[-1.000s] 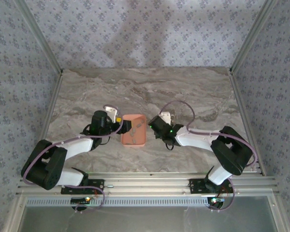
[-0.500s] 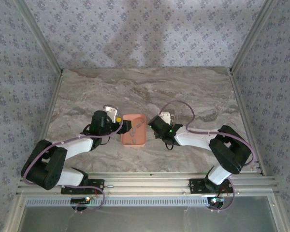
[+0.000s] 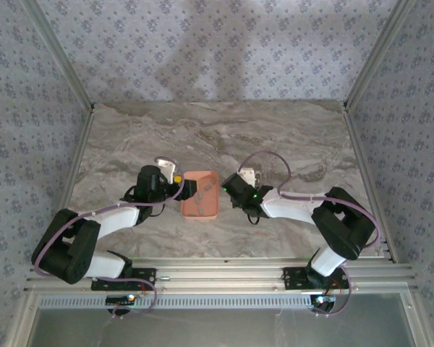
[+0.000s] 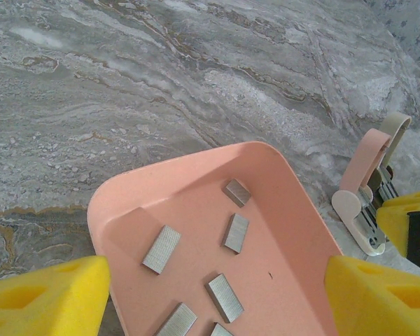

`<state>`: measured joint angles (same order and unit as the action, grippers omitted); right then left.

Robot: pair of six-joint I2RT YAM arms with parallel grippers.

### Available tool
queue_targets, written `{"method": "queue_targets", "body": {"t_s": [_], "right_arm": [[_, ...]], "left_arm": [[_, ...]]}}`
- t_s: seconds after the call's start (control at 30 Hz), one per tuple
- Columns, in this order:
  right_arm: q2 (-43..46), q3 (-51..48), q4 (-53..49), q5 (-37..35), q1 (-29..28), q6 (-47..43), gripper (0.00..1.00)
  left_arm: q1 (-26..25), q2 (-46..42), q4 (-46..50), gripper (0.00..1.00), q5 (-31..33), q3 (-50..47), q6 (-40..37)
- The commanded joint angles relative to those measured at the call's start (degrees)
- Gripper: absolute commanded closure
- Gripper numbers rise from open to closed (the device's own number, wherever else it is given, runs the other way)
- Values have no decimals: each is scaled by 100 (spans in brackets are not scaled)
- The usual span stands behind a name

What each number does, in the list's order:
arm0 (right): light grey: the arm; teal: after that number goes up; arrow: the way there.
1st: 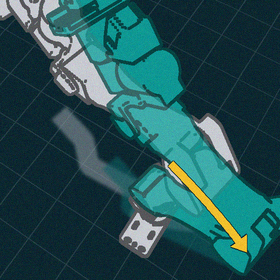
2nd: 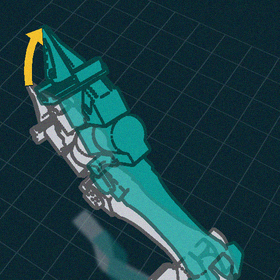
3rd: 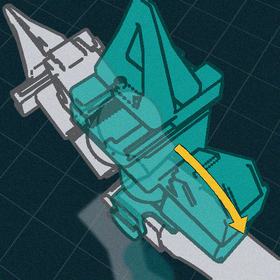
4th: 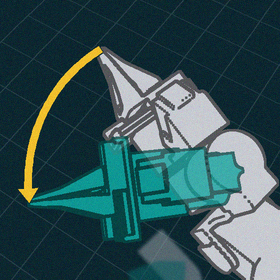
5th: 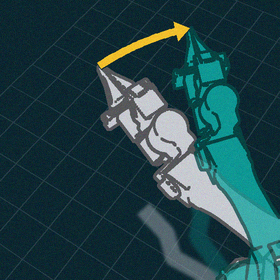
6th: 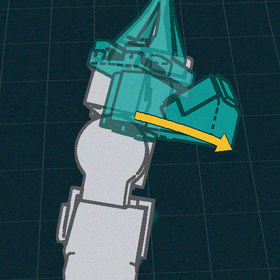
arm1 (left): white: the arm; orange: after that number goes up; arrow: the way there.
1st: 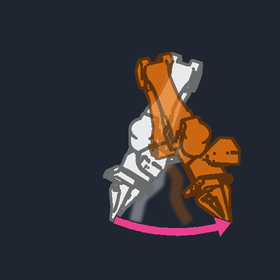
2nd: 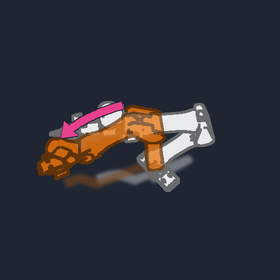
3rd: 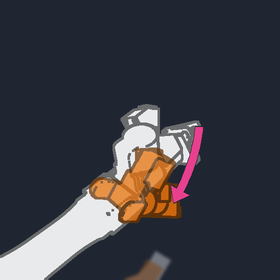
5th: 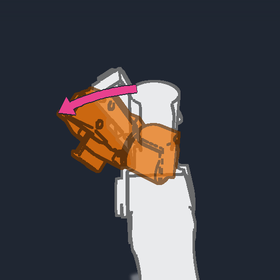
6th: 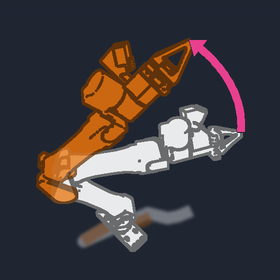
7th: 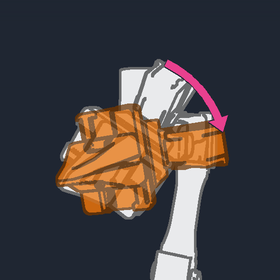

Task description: Load the staples into the stapler

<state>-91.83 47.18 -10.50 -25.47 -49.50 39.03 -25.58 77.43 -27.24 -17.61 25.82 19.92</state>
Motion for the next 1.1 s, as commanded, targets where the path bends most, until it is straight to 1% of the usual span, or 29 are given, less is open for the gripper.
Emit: {"method": "queue_targets", "body": {"t_s": [0.0, 0.23, 0.5, 0.63, 0.8, 0.9, 1.07], "right_arm": [[-55, 77, -283, -44, -60, 120, 87], [-55, 94, -356, -69, -99, 158, 86], [6, 302, -506, -146, -120, 97, 78], [153, 481, -652, -227, -134, -6, 71], [445, 565, -801, -232, -138, -11, 67], [592, 555, -939, -105, -76, 155, 67], [689, 456, -1047, 529, 198, 506, 69]], "left_arm": [[-35, 29, -92, 20, -111, 184, -120], [-34, 22, -79, 20, -111, 186, -120], [-34, 25, -84, 20, -107, 178, -120], [-36, 13, -80, 20, -111, 173, -122], [-38, 11, -81, 20, -119, 166, -116], [-43, 5, -79, 20, -120, 168, -120], [-43, 5, -97, 20, -129, 160, -111]]}}
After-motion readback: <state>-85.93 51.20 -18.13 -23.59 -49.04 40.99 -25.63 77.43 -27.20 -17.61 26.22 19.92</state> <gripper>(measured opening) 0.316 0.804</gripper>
